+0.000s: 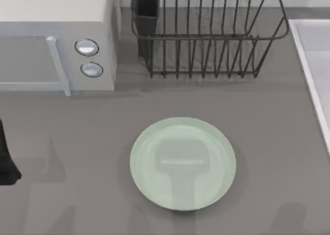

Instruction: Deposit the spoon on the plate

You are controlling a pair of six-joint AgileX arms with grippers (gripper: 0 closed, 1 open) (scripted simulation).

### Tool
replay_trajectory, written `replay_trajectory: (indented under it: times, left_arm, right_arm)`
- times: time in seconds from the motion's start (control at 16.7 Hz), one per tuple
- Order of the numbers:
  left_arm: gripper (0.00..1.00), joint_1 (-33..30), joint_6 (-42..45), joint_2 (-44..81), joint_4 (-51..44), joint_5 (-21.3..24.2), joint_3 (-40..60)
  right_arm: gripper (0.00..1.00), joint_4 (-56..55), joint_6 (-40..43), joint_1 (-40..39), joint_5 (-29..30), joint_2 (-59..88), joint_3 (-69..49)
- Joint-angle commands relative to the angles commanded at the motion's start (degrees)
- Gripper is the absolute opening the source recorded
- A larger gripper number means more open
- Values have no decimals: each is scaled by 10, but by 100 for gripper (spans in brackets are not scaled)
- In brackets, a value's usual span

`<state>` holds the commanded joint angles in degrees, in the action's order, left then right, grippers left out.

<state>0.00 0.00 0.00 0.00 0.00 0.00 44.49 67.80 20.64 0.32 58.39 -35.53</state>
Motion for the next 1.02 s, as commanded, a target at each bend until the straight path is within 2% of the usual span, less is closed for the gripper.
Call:
replay_trajectory:
  times: [0.24,0.42,1.02]
  left_arm:
    - [100,0,0,0,0,0,0]
    - [100,0,0,0,0,0,0]
    - [100,0,0,0,0,0,0]
  right_arm:
    - [100,104,163,46,-3,135,-90]
    - [100,149,236,67,-5,197,-135]
    - [100,139,256,71,-6,224,-135]
